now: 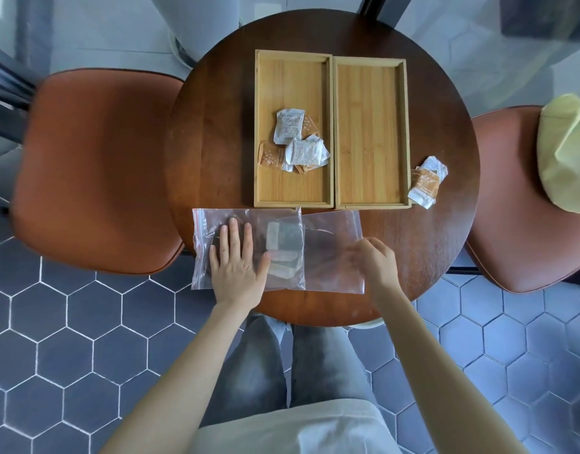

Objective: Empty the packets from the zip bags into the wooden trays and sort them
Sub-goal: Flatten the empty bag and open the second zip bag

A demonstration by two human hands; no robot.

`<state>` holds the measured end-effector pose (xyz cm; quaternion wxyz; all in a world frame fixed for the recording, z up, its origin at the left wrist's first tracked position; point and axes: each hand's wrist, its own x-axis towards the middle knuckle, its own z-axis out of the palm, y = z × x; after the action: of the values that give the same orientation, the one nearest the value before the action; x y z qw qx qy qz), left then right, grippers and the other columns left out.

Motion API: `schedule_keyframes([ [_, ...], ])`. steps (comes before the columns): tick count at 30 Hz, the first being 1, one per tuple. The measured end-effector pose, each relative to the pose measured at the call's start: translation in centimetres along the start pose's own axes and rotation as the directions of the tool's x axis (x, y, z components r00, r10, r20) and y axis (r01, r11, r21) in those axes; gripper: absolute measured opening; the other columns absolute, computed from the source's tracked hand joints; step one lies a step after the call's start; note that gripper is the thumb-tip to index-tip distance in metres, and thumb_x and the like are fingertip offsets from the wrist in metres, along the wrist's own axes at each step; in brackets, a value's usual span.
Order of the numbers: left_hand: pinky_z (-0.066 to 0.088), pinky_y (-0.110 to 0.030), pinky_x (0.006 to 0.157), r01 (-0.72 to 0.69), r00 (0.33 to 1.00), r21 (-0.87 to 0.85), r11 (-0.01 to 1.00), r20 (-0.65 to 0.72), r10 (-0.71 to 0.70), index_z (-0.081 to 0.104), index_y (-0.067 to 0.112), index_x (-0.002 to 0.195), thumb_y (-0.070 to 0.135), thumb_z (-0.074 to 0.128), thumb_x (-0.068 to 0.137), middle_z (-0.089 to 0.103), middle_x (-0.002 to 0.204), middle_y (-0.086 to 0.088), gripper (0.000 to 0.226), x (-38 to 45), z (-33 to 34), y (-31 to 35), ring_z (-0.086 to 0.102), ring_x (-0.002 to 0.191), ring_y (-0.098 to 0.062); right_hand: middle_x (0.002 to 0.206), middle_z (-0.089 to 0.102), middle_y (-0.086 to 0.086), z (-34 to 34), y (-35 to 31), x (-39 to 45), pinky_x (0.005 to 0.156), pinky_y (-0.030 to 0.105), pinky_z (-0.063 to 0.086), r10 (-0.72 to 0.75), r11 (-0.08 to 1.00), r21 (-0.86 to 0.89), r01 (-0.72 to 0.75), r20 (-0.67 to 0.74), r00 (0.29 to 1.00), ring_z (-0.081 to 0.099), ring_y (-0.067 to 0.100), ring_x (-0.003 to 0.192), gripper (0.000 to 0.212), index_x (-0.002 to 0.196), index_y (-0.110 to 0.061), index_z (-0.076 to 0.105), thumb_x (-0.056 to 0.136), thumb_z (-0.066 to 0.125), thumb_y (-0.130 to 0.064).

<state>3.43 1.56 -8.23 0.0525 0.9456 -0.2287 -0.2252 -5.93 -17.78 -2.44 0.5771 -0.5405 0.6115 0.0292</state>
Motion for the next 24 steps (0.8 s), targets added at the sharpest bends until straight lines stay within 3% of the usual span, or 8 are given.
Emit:
schedule_keyframes([
  [4, 0.004, -0.046, 0.115, 0.032, 0.999, 0.041, 0.999, 0.025, -0.033, 0.003, 0.018, 0.146, 0.057, 0.009, 0.086, -0.001, 0.157, -0.009, 0.071, 0.0, -0.1, 0.4, -0.001, 0.144, -0.027, 0.052, 0.038, 0.002, -1.3, -1.6, -0.6, 0.046, 0.021, 0.029, 0.128, 0.986, 0.105, -0.127, -0.002, 0.992, 0.032, 0.015, 0.051, 0.029, 0.045, -0.014, 0.045, 0.072, 0.046, -0.005],
  [7, 0.007, -0.047, 0.115, 0.055, 0.997, 0.063, 0.996, 0.05, -0.058, -0.002, 0.018, 0.146, 0.052, 0.025, 0.092, -0.006, 0.157, -0.01, 0.069, -0.1, -0.4, 0.9, -0.004, 0.144, -0.027, 0.036, 0.047, -0.003, -2.4, -3.0, -1.7, 0.043, 0.016, 0.041, 0.213, 0.912, 0.302, -0.278, 0.231, 0.949, 0.046, 0.015, 0.036, 0.048, 0.032, -0.014, 0.053, 0.079, 0.043, -0.01],
  [10, 0.011, -0.048, 0.115, 0.078, 0.995, 0.066, 0.995, 0.058, -0.082, 0.0, 0.017, 0.146, 0.05, 0.031, 0.092, -0.005, 0.157, -0.01, 0.071, 0.0, -1.1, 1.7, -0.002, 0.144, -0.027, 0.046, 0.056, -0.002, -3.0, -4.4, -3.0, 0.045, 0.02, 0.049, 0.137, 0.857, 0.418, -0.302, 0.379, 0.915, 0.055, 0.012, 0.04, 0.024, 0.055, -0.014, 0.06, 0.074, 0.047, -0.009],
  [11, 0.014, -0.048, 0.114, 0.085, 0.995, 0.061, 0.995, 0.056, -0.088, 0.003, 0.016, 0.146, 0.049, 0.035, 0.091, -0.002, 0.157, -0.011, 0.071, 0.1, -1.4, 1.9, 0.0, 0.144, -0.028, 0.046, 0.05, -0.003, -3.0, -4.8, -3.4, 0.041, 0.018, 0.046, 0.108, 0.84, 0.447, -0.308, 0.42, 0.901, 0.049, 0.01, 0.038, 0.01, 0.06, -0.015, 0.055, 0.066, 0.052, -0.008],
  [14, 0.023, -0.047, 0.112, 0.102, 0.993, 0.055, 0.993, 0.057, -0.105, 0.014, 0.014, 0.143, 0.048, 0.045, 0.088, 0.01, 0.156, -0.013, 0.072, 0.6, -2.4, 2.5, 0.01, 0.143, -0.031, 0.047, 0.035, -0.007, -3.0, -5.3, -4.1, 0.029, 0.014, 0.03, 0.013, 0.839, 0.469, -0.276, 0.488, 0.873, 0.03, 0.004, 0.033, 0.013, 0.062, -0.017, 0.045, 0.062, 0.049, -0.005],
  [17, 0.025, -0.047, 0.111, 0.113, 0.991, 0.052, 0.992, 0.061, -0.116, 0.019, 0.015, 0.141, 0.049, 0.051, 0.085, 0.015, 0.154, -0.014, 0.073, 1.0, -3.1, 2.7, 0.014, 0.142, -0.031, 0.049, 0.028, -0.008, -2.8, -6.5, -5.4, 0.034, 0.014, 0.023, -0.077, 0.88, 0.427, -0.208, 0.561, 0.824, 0.021, 0.004, 0.038, 0.013, 0.061, -0.018, 0.037, 0.063, 0.043, -0.007],
  [20, 0.022, -0.048, 0.112, 0.107, 0.991, 0.091, 0.99, 0.07, -0.114, 0.017, 0.016, 0.142, 0.052, 0.048, 0.086, 0.014, 0.155, -0.013, 0.074, 1.0, -3.1, 2.6, 0.014, 0.142, -0.031, 0.054, 0.034, -0.004, -2.2, -7.0, -6.5, 0.051, 0.024, 0.018, -0.104, 0.92, 0.365, -0.141, 0.575, 0.812, 0.019, 0.011, 0.053, 0.012, 0.063, -0.017, 0.04, 0.057, 0.048, -0.01],
  [24, 0.018, -0.048, 0.113, 0.116, 0.989, 0.091, 0.989, 0.076, -0.123, 0.013, 0.018, 0.143, 0.051, 0.046, 0.087, 0.009, 0.156, -0.011, 0.073, 0.9, -3.0, 2.5, 0.01, 0.143, -0.029, 0.062, 0.044, 0.003, -1.3, -6.5, -6.8, 0.06, 0.028, 0.03, -0.104, 0.911, 0.376, -0.171, 0.61, 0.786, 0.036, 0.016, 0.059, 0.026, 0.071, -0.01, 0.052, 0.047, 0.059, -0.013],
])
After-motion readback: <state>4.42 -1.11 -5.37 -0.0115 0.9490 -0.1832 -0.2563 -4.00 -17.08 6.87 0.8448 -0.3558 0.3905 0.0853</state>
